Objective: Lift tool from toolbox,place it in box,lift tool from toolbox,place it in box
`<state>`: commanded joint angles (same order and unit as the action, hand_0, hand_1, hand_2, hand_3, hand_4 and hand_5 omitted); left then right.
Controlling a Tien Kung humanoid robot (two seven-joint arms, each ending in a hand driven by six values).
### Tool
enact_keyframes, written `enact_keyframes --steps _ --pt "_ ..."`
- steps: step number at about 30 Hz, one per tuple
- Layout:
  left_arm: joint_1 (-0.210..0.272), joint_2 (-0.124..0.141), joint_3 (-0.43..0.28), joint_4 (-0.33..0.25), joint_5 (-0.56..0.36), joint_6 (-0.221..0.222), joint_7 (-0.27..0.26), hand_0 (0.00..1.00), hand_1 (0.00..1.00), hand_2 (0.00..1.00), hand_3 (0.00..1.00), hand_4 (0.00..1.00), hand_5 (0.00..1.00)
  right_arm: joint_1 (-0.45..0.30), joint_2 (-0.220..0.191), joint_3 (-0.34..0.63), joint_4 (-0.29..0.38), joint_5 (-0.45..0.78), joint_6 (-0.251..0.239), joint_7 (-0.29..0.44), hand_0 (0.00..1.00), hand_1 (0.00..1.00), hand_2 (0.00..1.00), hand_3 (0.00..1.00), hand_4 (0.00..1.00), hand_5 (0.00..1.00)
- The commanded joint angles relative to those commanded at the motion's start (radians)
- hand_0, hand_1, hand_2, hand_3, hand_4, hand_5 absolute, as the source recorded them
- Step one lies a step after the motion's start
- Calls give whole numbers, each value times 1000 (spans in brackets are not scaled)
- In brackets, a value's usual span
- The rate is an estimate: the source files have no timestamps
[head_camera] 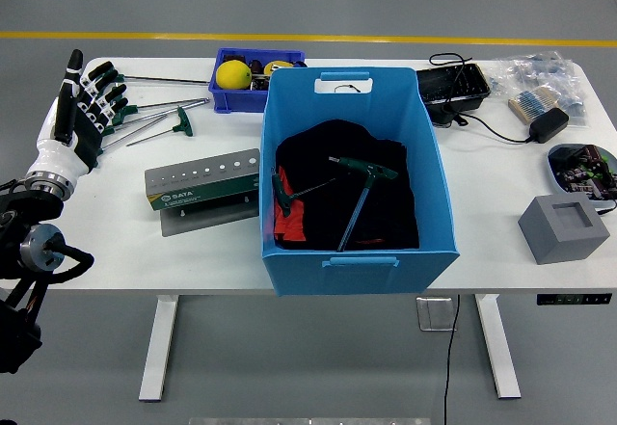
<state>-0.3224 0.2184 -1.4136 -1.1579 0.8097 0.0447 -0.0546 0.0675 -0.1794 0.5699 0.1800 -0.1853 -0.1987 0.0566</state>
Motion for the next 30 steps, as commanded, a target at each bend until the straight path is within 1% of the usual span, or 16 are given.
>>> enact_keyframes --steps 3,6,12,16,20,28,30 --pt "9 -5 -22 -23 58 -13 27 814 789 863 763 977 884 1 0 0 0 4 0 2 688 672 734 580 783 690" --pt "22 -26 -52 -59 139 -21 39 821 790 871 772 972 881 3 -1 3 0 1 1 3 688 672 734 580 783 690" --pt "57 -74 -94 -108 213 -33 48 820 795 871 774 967 883 6 -2 2 0 0 2 4 688 671 734 579 782 690" --pt "80 -101 -116 -126 230 -41 47 820 795 871 774 967 883 7 -2 6 0 -3 1 3 688 671 734 579 782 690" --pt "91 -111 -129 -137 238 -46 42 820 795 870 773 967 883 7 -2 8 0 -7 1 2 688 672 734 579 782 689" --pt "97 -121 -143 -151 244 -50 43 819 795 867 772 967 883 7 -1 10 0 -10 2 3 686 671 733 578 781 689" --pt "97 -128 -145 -150 246 -53 45 819 795 865 772 966 884 6 -2 12 0 -12 2 2 687 671 733 578 779 688"
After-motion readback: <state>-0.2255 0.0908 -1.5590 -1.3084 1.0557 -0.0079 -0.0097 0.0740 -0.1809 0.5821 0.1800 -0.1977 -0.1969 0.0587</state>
